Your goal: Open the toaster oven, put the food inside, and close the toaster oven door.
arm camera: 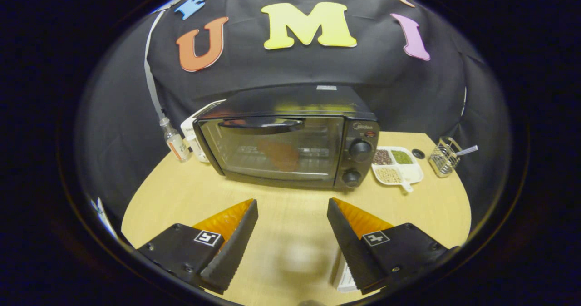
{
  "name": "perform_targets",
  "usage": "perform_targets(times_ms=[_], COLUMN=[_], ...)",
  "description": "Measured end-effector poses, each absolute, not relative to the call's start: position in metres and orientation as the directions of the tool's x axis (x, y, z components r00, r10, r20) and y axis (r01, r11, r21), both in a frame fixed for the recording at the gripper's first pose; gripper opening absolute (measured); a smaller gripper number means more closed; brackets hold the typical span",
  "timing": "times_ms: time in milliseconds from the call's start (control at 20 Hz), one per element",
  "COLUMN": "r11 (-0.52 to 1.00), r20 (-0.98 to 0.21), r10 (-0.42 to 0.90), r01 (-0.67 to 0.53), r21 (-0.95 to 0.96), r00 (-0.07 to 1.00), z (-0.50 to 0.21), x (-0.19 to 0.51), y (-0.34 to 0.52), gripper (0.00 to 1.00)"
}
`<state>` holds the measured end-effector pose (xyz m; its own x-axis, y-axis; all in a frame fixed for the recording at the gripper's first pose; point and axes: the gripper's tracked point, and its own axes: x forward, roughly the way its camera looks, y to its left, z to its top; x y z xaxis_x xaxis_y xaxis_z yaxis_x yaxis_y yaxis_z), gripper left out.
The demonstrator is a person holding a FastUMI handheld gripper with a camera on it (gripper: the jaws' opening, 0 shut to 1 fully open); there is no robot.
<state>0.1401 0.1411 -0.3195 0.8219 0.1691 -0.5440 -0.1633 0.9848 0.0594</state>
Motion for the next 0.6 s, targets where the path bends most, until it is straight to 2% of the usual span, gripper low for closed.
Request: perform_targets(times_ms=[300, 600], r11=[0.994, 1.0], r20=[-0.465, -0.229], r10=[0.102, 0.022], r01=[-0.109, -0.02], r21=[0.012, 0.009], r00=[0.879, 0.973], z=[-0.254, -0.103], x=[0.072, 0.01], y=[0.098, 0.021], gripper=[0.98, 0.98])
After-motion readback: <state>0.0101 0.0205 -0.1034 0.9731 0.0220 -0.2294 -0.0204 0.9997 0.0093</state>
